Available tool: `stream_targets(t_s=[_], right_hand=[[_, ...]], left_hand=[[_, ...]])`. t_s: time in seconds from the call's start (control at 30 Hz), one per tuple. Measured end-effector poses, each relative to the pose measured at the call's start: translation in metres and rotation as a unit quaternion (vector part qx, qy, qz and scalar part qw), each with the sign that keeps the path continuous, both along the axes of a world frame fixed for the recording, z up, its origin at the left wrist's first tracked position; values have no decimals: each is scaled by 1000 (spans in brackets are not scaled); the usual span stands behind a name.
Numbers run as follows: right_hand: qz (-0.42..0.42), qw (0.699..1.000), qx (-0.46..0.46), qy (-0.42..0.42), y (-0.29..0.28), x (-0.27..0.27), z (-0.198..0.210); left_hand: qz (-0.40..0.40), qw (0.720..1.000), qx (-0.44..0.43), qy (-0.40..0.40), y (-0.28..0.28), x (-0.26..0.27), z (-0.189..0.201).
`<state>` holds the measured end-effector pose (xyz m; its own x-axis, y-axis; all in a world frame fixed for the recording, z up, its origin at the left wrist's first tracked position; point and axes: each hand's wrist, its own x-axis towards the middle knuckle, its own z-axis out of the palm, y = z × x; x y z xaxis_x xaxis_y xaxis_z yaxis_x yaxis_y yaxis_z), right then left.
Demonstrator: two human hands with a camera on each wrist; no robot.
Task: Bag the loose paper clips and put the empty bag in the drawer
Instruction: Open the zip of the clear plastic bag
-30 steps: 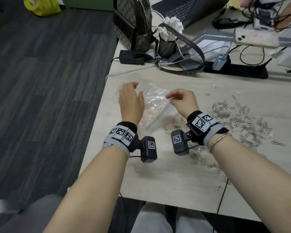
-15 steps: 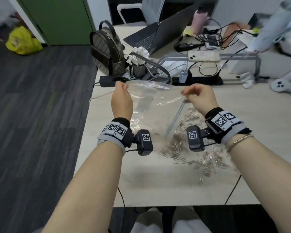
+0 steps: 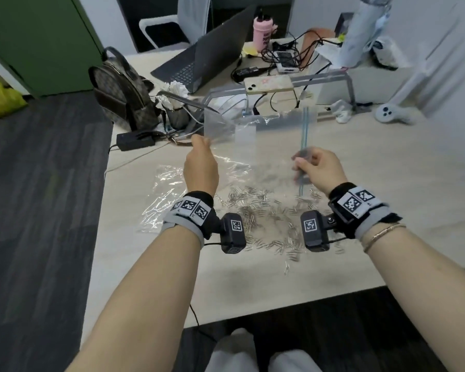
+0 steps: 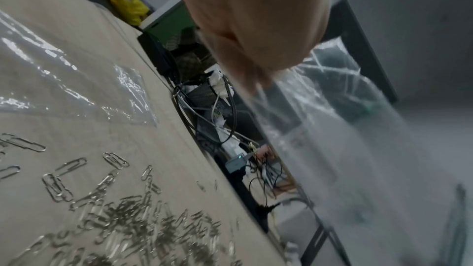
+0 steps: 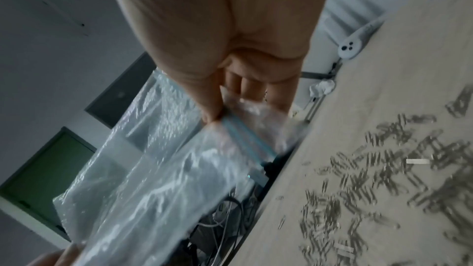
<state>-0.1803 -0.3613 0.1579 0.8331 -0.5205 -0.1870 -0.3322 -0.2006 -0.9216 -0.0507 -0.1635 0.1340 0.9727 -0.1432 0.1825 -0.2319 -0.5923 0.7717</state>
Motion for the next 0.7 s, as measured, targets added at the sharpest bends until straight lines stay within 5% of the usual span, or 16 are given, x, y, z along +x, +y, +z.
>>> stream_targets(t_s=[0.57,0.7], right_hand=[[-40,997,-68,-28,-110,-110,-7],[-52,994,-94,-29,-123,-126,-7]], left_hand=[[-71,997,-14,21,-93,-99,7],[-55,996,66,-4,-106,-111,8]])
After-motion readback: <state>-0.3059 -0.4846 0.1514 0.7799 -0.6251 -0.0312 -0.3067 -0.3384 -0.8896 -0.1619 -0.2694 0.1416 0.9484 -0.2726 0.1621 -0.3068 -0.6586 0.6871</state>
